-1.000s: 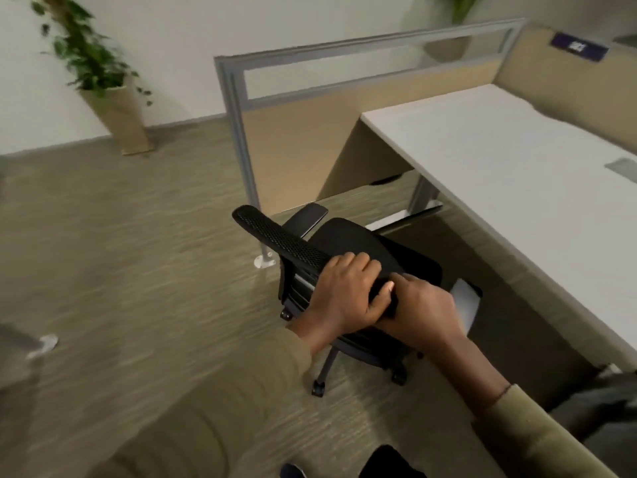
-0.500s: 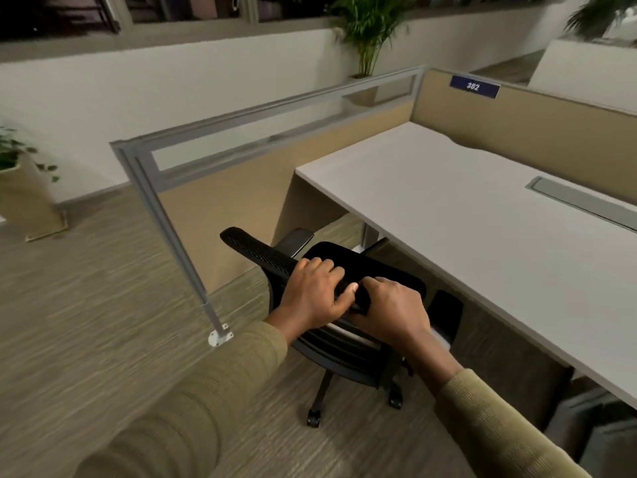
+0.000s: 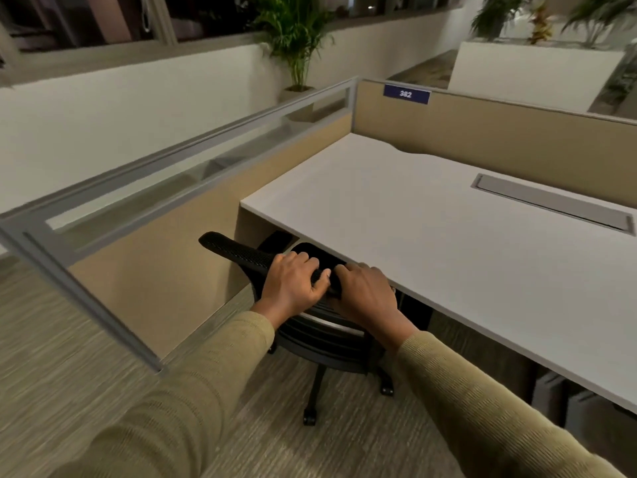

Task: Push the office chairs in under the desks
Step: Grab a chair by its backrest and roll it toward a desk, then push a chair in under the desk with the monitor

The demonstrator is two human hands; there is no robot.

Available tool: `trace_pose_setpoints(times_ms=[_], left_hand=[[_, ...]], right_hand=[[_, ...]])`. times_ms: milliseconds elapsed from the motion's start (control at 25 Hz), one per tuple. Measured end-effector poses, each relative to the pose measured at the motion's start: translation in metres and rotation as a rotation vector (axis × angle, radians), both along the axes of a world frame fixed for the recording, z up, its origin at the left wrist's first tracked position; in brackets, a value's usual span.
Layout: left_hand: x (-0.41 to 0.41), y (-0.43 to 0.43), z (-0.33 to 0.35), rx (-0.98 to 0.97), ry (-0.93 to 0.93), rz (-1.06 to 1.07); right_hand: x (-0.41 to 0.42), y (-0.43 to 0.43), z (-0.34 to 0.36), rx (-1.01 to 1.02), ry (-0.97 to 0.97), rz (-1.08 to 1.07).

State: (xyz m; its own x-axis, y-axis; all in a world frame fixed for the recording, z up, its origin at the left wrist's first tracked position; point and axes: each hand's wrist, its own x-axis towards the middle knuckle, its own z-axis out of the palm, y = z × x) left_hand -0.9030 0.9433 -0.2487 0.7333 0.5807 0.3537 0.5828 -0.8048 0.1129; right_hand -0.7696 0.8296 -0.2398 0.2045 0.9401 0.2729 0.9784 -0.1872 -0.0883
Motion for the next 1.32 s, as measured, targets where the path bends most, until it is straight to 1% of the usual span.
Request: trace_pose_setpoints(times_ms=[160,360,440,560,680,760,880,1040,1160,1320], left_hand=[[0.021,0.033,0.001,-0.008,0.005,-0.048],[0.041,0.061,0.002,-0.049,0.067,-0.083],[0.045,0.067,-0.001,-0.05,0.062,-0.1],[0.048,0.069,-0.007,-0.045,0.01,-0.127],[0.044,0.059,-0.015,-0.034,-0.103,-0.167],[0.038,0.043,-0.022,-0.045,-0.15,-0.215],[0.023,0.005,-0.04,-0.05,-0.048,-0.352],[0.002,-0.064,-0.056,-0.076,0.02,-0.567],[-0.013,-0.121,-0.06,-0.138,0.071,-0.594],[-0.042,-0.209,-0.067,-0.141,0.14,-0.618]], right_hand=[[0.012,0.018,-0.011,0.007,-0.047,-0.119],[0.018,0.034,-0.008,-0.017,-0.014,-0.285],[0.017,0.034,-0.01,-0.015,-0.004,-0.33],[0.01,0.022,-0.016,0.009,0.004,-0.382],[-0.009,-0.001,-0.027,0.004,0.043,-0.446],[-0.023,-0.017,-0.035,0.019,0.069,-0.467],[-0.044,-0.045,-0.044,0.026,0.097,-0.489],[-0.078,-0.105,-0.06,-0.045,0.121,-0.56],[-0.102,-0.161,-0.067,-0.072,0.131,-0.617],[-0.147,-0.254,-0.071,-0.058,0.159,-0.688]])
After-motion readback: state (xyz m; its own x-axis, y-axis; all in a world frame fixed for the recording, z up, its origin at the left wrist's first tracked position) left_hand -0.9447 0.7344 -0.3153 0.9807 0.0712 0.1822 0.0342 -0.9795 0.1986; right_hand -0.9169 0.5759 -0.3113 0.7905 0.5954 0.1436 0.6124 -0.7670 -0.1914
